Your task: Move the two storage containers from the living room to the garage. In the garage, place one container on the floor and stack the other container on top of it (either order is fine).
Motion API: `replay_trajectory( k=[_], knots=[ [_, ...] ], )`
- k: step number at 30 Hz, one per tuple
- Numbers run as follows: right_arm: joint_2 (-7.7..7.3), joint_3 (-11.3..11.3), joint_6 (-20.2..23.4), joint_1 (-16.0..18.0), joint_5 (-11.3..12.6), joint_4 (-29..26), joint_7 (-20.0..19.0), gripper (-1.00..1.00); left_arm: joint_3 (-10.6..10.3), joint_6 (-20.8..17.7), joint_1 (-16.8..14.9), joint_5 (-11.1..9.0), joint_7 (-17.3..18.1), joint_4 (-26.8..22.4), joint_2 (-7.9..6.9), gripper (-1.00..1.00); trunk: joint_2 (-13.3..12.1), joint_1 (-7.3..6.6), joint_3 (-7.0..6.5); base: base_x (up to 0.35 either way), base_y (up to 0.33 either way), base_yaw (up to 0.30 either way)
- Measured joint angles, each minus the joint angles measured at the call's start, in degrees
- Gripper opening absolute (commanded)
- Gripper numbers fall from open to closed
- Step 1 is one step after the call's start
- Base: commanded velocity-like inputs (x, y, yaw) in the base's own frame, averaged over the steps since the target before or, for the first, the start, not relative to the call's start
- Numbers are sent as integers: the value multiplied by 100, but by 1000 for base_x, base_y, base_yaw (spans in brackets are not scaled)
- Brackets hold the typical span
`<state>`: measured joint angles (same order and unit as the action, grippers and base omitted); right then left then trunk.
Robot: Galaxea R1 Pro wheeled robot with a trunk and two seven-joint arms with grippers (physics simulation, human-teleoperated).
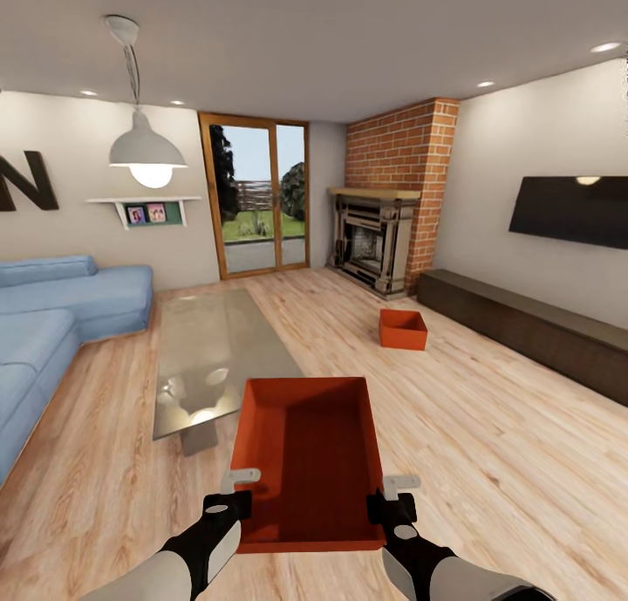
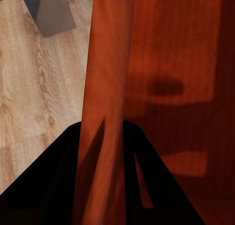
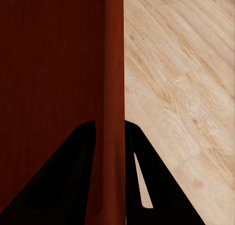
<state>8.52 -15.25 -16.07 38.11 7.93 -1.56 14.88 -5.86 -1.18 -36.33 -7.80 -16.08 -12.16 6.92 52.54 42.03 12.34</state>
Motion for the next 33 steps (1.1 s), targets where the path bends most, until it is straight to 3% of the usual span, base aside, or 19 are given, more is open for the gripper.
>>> replay_trajectory(
  k=[19,33],
  knots=[
    [0,-2,0,0,3,0,0,-100,-1,0,0,-2,-1,0,0,-100,0,0,-176,0,0,0],
    [0,-7,8,0,4,-1,0,-100,-7,0,1,-14,-3,3,-1,-100,-1,0,-188,0,0,0]
  ],
)
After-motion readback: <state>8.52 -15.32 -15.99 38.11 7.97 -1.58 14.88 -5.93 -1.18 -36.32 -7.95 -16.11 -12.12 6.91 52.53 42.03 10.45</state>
